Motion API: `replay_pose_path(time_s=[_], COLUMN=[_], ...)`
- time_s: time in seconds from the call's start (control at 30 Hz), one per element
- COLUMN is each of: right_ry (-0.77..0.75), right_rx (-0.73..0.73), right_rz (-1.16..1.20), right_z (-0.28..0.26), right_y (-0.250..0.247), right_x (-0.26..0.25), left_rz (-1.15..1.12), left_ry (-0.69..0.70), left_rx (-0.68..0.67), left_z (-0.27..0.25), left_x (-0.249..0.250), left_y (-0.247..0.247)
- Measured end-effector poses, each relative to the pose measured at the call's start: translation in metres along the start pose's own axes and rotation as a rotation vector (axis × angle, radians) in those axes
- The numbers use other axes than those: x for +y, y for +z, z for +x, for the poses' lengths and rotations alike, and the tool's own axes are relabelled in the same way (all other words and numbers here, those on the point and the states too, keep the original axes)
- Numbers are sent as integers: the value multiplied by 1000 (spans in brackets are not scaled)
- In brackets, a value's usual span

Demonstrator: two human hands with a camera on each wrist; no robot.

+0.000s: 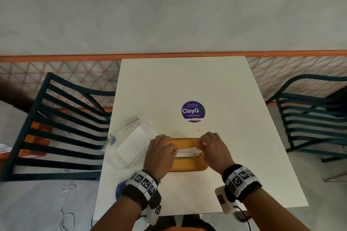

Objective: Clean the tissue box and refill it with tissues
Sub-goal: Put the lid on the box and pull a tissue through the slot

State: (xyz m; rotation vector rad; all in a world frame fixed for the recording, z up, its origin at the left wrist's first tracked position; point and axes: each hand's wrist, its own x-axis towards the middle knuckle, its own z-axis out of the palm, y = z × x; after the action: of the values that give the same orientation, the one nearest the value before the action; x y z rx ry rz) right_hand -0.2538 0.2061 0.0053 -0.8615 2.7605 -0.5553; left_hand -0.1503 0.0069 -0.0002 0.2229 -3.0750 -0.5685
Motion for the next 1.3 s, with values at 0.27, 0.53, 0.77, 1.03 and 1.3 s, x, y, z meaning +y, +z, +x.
replay_pose_path(time_s=[0.27, 0.53, 0.77, 1.03, 1.3], right_ry=[-92, 7, 62, 113, 114], right_rx=[-91, -76, -122, -154, -153], right_rz=[-18, 129, 215, 329, 269], right_z=[2, 7, 3, 5, 5], right_y=[-7, -10, -13, -14, -18], right_x=[-13, -12, -8, -9, -7], left_rz=[-57, -102, -104, -68, -139], left_ry=[44, -4, -29, -35, -129], left_rx=[-81, -83, -150, -151, -70], left_z=[5, 8, 9, 10, 6], left_x=[2, 0, -9, -24, -28], left_y=[-12, -14, -14, -21, -24])
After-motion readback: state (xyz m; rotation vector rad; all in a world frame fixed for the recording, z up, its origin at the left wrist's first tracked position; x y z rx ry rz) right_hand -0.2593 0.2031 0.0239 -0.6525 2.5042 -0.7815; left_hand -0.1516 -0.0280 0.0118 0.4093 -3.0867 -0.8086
